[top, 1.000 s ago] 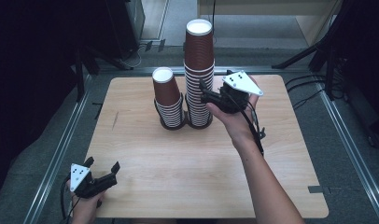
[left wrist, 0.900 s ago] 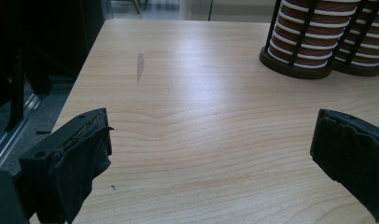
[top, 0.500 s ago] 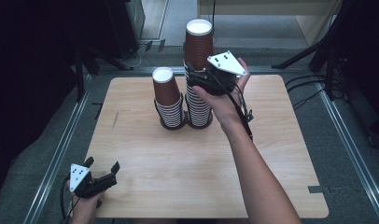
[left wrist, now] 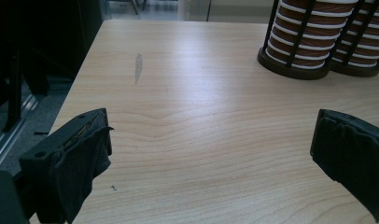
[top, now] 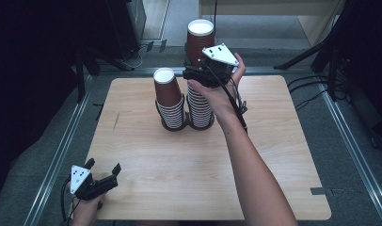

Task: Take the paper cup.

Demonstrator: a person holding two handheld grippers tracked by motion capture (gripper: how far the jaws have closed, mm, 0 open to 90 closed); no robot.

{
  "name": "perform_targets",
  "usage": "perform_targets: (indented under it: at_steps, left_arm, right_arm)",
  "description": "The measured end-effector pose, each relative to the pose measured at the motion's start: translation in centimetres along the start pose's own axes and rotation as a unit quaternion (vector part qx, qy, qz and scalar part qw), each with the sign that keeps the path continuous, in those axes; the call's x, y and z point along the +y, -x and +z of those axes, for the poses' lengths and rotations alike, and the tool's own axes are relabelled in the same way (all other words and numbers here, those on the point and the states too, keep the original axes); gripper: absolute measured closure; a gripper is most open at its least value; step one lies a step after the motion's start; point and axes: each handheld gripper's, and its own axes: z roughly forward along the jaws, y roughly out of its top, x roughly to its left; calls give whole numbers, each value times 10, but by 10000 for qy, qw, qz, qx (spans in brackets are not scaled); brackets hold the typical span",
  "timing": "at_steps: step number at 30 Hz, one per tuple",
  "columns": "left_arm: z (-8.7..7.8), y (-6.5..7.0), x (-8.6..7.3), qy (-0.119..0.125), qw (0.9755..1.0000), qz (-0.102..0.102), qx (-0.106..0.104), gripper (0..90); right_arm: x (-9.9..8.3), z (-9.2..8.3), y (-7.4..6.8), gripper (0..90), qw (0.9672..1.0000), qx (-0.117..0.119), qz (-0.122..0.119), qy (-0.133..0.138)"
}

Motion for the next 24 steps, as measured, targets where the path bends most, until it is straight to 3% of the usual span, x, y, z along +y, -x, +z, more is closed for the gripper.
perform_targets:
  at_steps: [5,14,24]
  left_arm:
    - [0,0,0,-4,10000,8,1,0]
    - [0,0,0,3,10000,17,-8,0]
    - [0,1,0,-6,10000,14,-6,0]
  right_arm:
    - [-1,9,-2,65,9999,-36,131,-83]
    - [0,9,-3,92,9999,-51,130,-102]
    - [14,1,-5,110,9993,-103,41,353]
